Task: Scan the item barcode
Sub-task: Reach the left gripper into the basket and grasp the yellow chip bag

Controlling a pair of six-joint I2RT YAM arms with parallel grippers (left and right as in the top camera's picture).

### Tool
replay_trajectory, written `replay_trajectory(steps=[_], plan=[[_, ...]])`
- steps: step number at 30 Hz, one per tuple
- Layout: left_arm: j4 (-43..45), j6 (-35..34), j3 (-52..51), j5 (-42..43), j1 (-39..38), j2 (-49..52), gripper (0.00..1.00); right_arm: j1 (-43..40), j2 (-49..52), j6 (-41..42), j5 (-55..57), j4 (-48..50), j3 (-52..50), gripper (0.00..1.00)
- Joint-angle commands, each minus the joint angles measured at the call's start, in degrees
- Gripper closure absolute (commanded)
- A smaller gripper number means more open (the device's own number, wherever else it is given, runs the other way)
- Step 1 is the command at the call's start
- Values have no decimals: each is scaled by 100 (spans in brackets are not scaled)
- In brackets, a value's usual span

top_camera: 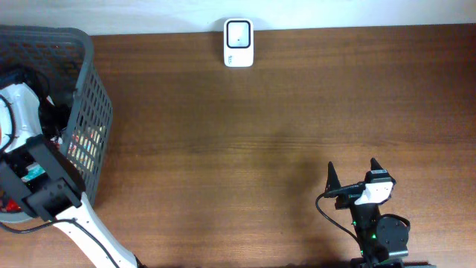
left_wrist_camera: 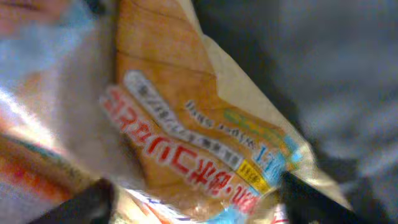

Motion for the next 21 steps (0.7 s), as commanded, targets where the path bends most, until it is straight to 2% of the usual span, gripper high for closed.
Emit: replay_trajectory(steps=[1,4,5,6,9,12,16,21], plan=[[-2,-44,-221,-168,13,216,52,33,-33,42,31,-24,-42,1],[-24,-44,-221,-168,13,216,69,33,-33,42,31,-24,-42,2],[-24,-44,-221,-168,13,216,78,33,-33,39,31,-26,-42,2],[-46,-44,-221,-168,13,216,100,33,-33,42,28,-24,-42,2],[-122,-44,-107,-120,20,205,100,33,-33,39,31,-24,-42,2],[-527,-44,691,341,20,195,100,33,-33,42,28,-26,-42,1],[-1349,-39,3272,1082,17,111,100,33,-33,39,31,-24,-42,2],[-2146,-44,6432,1126,4,15,100,33,-33,42,31,-24,-42,2]])
